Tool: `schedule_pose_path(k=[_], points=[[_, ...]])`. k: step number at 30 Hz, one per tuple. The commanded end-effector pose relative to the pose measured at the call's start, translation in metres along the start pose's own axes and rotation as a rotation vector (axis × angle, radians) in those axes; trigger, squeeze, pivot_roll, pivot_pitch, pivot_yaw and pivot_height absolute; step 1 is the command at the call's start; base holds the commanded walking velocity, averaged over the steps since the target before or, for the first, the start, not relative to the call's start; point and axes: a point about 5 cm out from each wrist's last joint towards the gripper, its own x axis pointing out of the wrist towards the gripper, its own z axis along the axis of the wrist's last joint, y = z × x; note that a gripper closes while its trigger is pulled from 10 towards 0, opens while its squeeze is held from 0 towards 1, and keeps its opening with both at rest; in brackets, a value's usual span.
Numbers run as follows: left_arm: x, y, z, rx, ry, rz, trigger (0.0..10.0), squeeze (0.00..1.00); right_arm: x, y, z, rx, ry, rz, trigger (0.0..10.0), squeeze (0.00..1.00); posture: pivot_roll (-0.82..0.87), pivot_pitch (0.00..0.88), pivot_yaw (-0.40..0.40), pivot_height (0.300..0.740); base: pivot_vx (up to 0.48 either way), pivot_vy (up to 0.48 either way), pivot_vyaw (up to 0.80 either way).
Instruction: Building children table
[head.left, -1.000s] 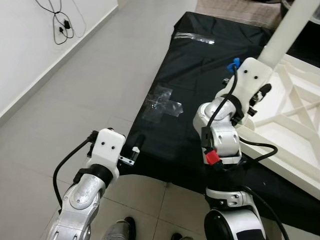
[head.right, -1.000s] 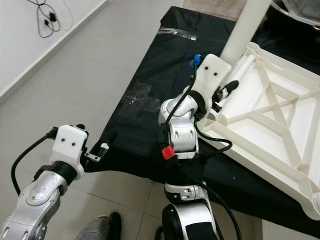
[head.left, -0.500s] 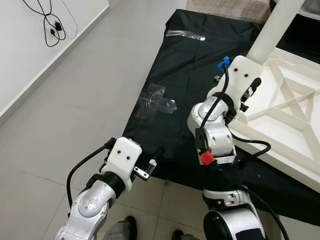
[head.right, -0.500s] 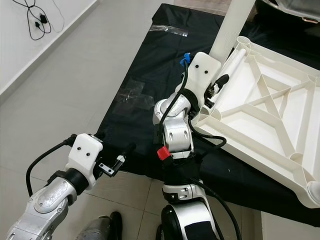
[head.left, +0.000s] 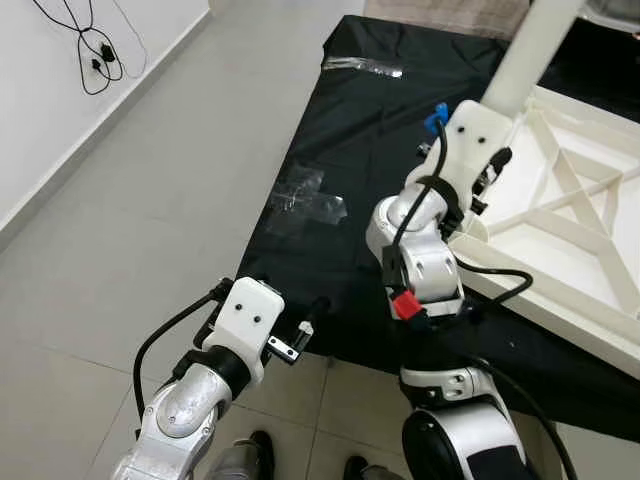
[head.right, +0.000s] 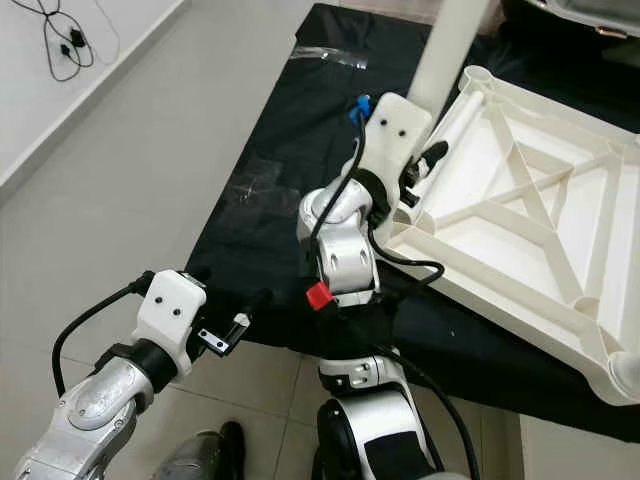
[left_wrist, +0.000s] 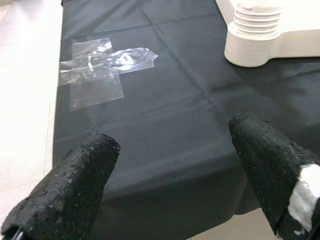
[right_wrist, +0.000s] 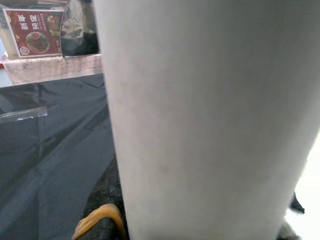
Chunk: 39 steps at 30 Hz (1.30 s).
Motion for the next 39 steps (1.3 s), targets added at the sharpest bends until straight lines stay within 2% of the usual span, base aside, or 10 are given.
schedule_pose_path(k=[1, 6, 12, 17, 21, 22, 24, 31, 34, 39], points=[[-0.002, -0.004, -0.005, 0.013, 0.017, -0.016, 10.0, 0.0, -0.001, 0.007, 0.014, 0.078, 0.022, 0.021, 10.0, 0.0, 0.14, 0.248, -0.037, 0.74, 0.0, 0.0, 0.0], [-0.003, -0.004, -0.005, 0.016, 0.019, -0.016, 10.0, 0.0, 0.001, 0.006, 0.028, 0.116, -0.014, 0.019, 10.0, 0.0, 0.14, 0.244, -0.036, 0.74, 0.0, 0.0, 0.0], [-0.003, -0.005, -0.005, 0.019, 0.02, -0.018, 10.0, 0.0, 0.0, 0.006, 0.024, 0.106, -0.001, 0.017, 10.0, 0.0, 0.14, 0.245, -0.036, 0.74, 0.0, 0.0, 0.0], [-0.003, -0.005, -0.005, 0.021, 0.019, -0.017, 10.0, 0.0, -0.002, 0.003, -0.004, 0.038, 0.083, 0.018, 10.0, 0.0, 0.14, 0.247, -0.035, 0.74, 0.0, 0.0, 0.0], [-0.003, -0.005, -0.005, 0.024, 0.02, -0.016, 10.0, 0.0, -0.007, -0.007, -0.047, -0.066, 0.258, -0.006, 10.0, 0.0, 0.14, 0.252, -0.035, 0.74, 0.0, 0.0, 0.0], [-0.003, -0.005, -0.005, 0.024, 0.02, -0.016, 10.0, 0.0, -0.007, -0.007, -0.047, -0.066, 0.258, -0.006, 10.0, 0.0, 0.14, 0.252, -0.035, 0.74, 0.0, 0.0, 0.0], [-0.003, -0.006, -0.005, 0.025, 0.02, -0.017, 10.0, 0.0, -0.009, -0.012, -0.067, -0.104, 0.342, -0.023, 10.0, 0.0, 0.15, 0.256, -0.032, 0.74, 0.0, 0.0, 0.0], [-0.004, -0.006, -0.004, 0.027, 0.02, -0.019, 10.0, 0.0, -0.003, -0.023, -0.097, -0.147, 0.48, -0.1, 10.0, 0.0, 0.15, 0.259, -0.034, 0.74, 0.0, 0.0, 0.0], [-0.004, -0.006, -0.004, 0.028, 0.02, -0.018, 10.0, 0.0, 0.0, -0.026, -0.102, -0.146, 0.504, -0.12, 10.0, 0.0, 0.15, 0.264, -0.031, 0.74, 0.0, 0.0, 0.0], [-0.005, -0.004, -0.004, 0.036, 0.02, -0.015, 10.0, 0.0, 0.001, -0.031, -0.11, -0.094, 0.577, -0.154, 10.0, 0.0, 0.16, 0.268, -0.029, 0.74, 0.0, 0.0, 0.0]])
